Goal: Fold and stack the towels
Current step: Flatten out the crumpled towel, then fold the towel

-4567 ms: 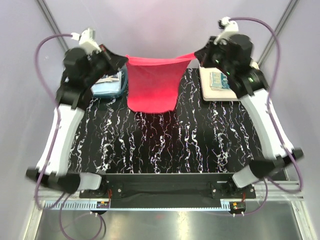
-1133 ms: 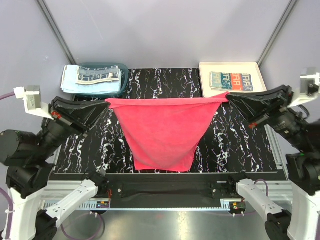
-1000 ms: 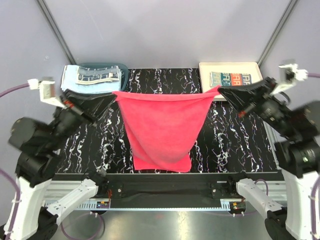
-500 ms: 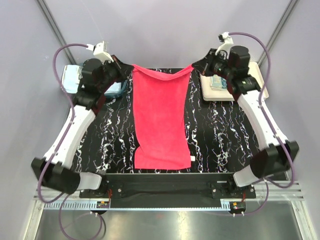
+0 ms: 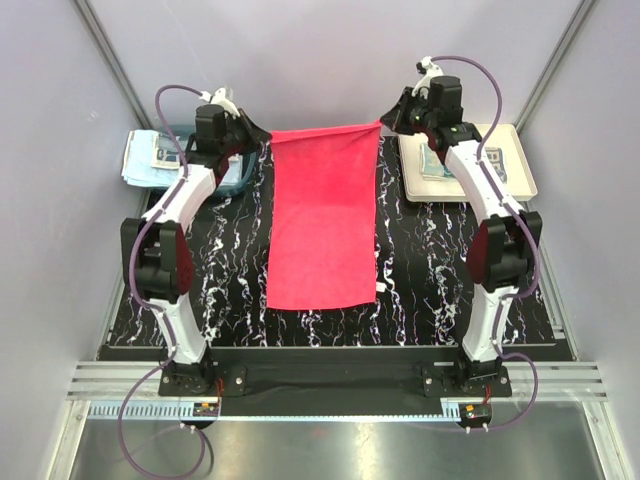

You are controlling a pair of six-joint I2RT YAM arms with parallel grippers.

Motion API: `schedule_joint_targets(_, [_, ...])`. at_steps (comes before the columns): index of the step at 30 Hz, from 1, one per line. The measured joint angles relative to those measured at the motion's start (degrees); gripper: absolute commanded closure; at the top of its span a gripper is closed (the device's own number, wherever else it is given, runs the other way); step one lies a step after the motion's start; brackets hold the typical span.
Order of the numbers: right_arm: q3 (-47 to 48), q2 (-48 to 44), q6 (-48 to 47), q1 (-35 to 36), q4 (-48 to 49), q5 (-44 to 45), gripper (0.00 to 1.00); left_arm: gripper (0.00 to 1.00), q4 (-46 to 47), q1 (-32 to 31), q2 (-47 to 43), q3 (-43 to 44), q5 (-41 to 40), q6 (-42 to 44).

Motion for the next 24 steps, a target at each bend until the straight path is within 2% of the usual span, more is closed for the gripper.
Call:
schedule_joint_targets(5, [1.97, 4.46, 0.17, -0.31, -2.36, 0.22, 1.00, 1.00, 0.94, 0.44, 4.22, 0.26, 1.49, -1.25])
schedule_joint_targets(12, [0.04, 4.81, 1.70, -0.33, -4.94, 0.22, 1.00, 1.00, 1.09, 0.44, 4.83, -0.02, 2.47, -2.80])
schedule_joint_targets(24, [-24.50, -3.85, 7.82, -0.35, -5.99, -0.22, 1.00, 1.00, -0.61, 0.00, -1.53, -18.43, 2.91, -8.68])
